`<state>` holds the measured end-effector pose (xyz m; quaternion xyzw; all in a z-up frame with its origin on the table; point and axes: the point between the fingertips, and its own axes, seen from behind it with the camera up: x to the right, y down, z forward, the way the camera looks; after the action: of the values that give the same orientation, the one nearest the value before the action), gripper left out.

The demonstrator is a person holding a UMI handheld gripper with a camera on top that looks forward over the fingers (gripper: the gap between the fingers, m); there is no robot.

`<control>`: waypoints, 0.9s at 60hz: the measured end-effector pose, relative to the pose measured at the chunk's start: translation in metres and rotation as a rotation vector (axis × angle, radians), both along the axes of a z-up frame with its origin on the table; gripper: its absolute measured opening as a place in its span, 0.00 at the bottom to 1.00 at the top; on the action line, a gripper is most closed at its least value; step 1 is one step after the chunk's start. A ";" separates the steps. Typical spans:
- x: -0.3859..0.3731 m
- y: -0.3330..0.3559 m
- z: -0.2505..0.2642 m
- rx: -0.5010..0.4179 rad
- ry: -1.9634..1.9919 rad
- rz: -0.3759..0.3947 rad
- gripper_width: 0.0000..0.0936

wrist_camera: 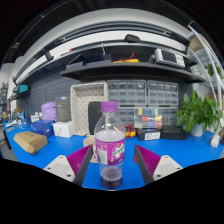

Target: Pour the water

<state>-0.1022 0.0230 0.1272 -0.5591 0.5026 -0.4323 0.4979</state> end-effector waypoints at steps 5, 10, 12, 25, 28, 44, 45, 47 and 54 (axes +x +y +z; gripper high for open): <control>0.016 0.003 -0.001 -0.010 -0.005 -0.005 0.86; 0.026 0.007 -0.007 -0.005 0.010 0.002 0.71; 0.028 0.010 -0.008 -0.001 0.006 0.010 0.60; 0.030 0.016 -0.007 -0.043 -0.015 0.012 0.35; 0.030 0.017 -0.008 -0.045 -0.012 0.018 0.35; 0.037 0.012 0.004 -0.191 -0.031 0.059 0.35; 0.039 0.012 0.005 -0.221 -0.033 0.055 0.35; 0.046 0.006 0.010 -0.287 -0.034 0.049 0.35; 0.077 -0.014 0.018 -0.583 -0.047 0.040 0.35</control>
<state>-0.0249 0.0087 0.1452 -0.6782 0.3346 -0.5614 0.3360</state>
